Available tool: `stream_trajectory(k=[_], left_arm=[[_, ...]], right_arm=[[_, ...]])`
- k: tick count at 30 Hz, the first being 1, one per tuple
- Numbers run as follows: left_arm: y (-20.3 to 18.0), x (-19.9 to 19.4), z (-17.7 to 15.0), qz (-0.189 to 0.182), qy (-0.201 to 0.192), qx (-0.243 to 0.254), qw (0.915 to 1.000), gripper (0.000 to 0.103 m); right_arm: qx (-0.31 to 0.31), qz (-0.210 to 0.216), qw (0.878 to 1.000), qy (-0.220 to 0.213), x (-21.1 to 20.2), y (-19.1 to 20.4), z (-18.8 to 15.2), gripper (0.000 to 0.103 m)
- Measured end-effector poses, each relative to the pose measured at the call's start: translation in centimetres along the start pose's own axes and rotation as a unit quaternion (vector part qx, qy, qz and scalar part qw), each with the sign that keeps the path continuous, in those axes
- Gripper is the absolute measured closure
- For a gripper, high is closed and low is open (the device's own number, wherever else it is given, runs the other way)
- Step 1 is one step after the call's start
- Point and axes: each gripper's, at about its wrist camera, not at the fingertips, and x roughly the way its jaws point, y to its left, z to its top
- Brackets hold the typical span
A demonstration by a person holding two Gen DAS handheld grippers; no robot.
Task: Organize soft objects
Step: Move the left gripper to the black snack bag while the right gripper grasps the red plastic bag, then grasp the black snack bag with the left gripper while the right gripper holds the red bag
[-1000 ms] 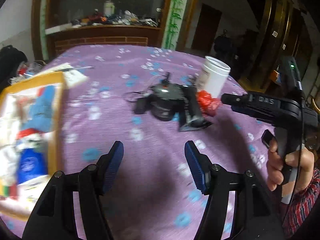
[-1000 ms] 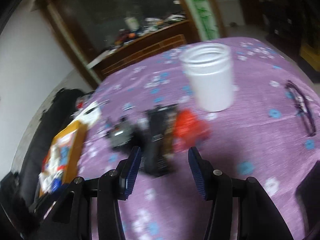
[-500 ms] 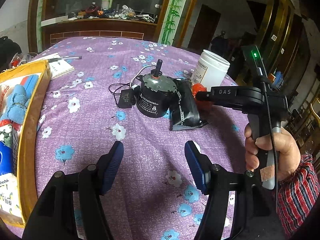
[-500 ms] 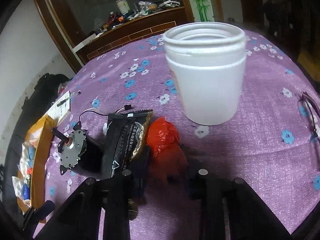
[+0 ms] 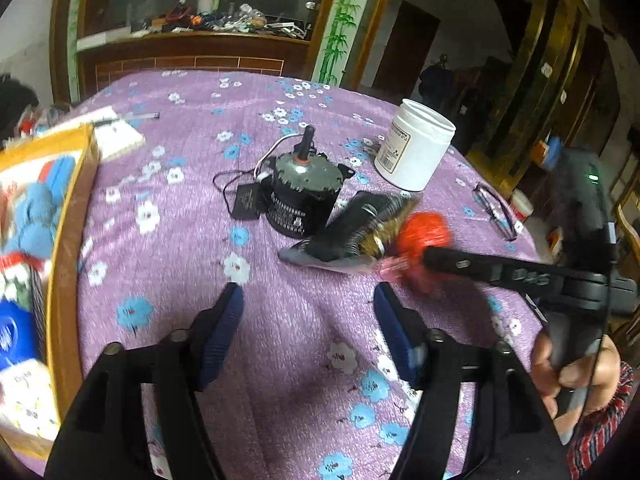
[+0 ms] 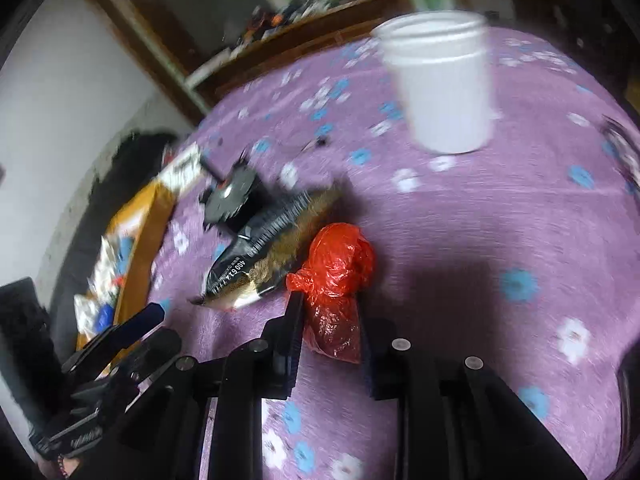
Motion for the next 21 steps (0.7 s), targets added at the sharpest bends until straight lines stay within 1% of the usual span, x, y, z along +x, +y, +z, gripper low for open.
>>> stream_trajectory(k=[2, 5, 8, 10, 12, 15, 17, 18, 19, 20, 21], left_arm=[[-0.5, 0.4, 0.7, -0.002, 0.003, 0.013, 0.9999, 0.028], [-1.4, 1.7, 2.1, -0.007, 0.023, 0.027, 0.9993, 0.029], [-2.2, 2.9, 3.2, -0.012, 0.03, 0.044, 0.9985, 0.029], [-3.1, 3.9, 3.8, -0.004, 0.035, 0.061, 0.9975, 0.029], [-3.5, 4.8, 4.0, 0.004, 0.042, 0.069, 0.9967, 0.029], [-4.3, 6.5, 3.9, 0.0, 0.064, 0.086, 0.9943, 0.029], [-5.1, 7.5, 3.4, 0.009, 0.068, 0.104, 0.9922, 0.029], [-5.3, 7.8, 3.3, 0.009, 0.071, 0.108, 0.9915, 0.033], [-5.5, 8.3, 3.0, 0.012, 0.073, 0.108, 0.9914, 0.039], [-5.6, 8.7, 2.8, 0.018, 0.077, 0.106, 0.9912, 0.06], [-5.6, 8.9, 2.6, 0.019, 0.079, 0.104, 0.9912, 0.065]], right_arm=[[0.014, 0.013, 1.0, -0.025, -1.2, -1.2, 0.0, 0.078], [0.024, 0.033, 0.998, -0.051, -2.9, -2.0, 0.7, 0.078], [0.022, 0.034, 0.997, -0.072, -4.3, -2.5, 0.9, 0.078], [0.028, 0.044, 0.996, -0.071, -4.5, -2.8, 1.0, 0.078], [0.033, 0.052, 0.996, -0.07, -4.8, -3.1, 1.1, 0.078], [0.036, 0.056, 0.995, -0.071, -4.9, -3.0, 1.2, 0.078], [0.035, 0.057, 0.995, -0.07, -4.8, -2.9, 1.3, 0.078], [0.035, 0.055, 0.995, -0.071, -4.9, -2.9, 1.3, 0.078], [0.035, 0.053, 0.995, -0.072, -4.8, -2.9, 1.3, 0.078], [0.034, 0.051, 0.995, -0.072, -4.8, -2.9, 1.3, 0.078], [0.035, 0.05, 0.995, -0.073, -4.8, -3.0, 1.3, 0.078]])
